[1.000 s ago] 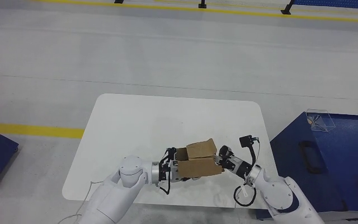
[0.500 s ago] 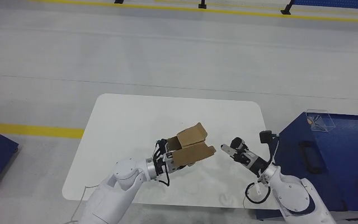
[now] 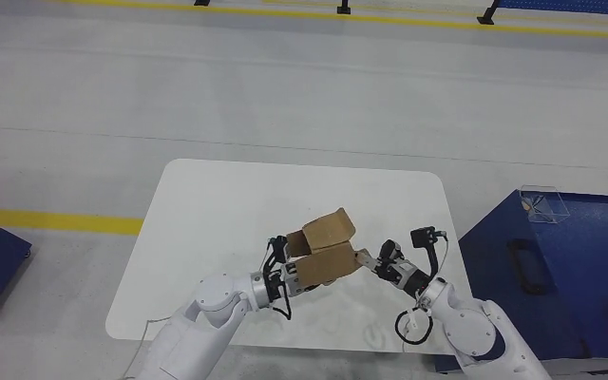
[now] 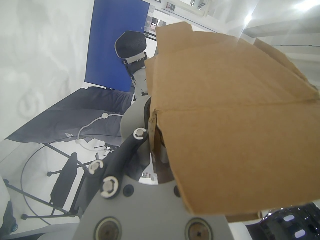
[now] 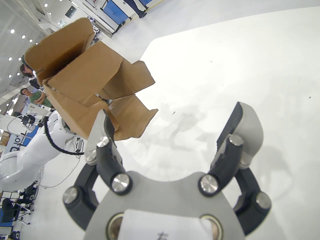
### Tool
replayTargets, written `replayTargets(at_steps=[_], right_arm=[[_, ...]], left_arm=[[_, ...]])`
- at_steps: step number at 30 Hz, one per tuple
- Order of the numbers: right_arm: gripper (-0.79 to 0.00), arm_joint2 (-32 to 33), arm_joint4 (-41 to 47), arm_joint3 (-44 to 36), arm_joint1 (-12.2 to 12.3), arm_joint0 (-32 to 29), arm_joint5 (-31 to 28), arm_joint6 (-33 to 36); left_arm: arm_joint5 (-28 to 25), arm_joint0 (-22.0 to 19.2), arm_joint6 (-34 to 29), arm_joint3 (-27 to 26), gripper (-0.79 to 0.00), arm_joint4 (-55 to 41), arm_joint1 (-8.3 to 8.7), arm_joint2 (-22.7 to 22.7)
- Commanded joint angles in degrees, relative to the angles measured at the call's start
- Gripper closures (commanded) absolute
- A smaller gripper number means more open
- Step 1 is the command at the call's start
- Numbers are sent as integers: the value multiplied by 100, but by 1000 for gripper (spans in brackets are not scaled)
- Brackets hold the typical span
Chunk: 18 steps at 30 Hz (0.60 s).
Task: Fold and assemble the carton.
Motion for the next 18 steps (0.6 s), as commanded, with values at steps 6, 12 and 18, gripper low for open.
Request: replayTargets(at_steps=[6,12,18], right_arm=[[-785,-112,294,7,-29,92,-198,162],[-785,-14,204,-62,-25,65,-197,148],[-785,180,-102,-50,-26,43,-5,-211]], left_arm=[[-6,-24,4,7,0,15,-13,30],[31,-56,-6,9,0,30,-23,58],[56,-75,15,32,0,0,-39,88]])
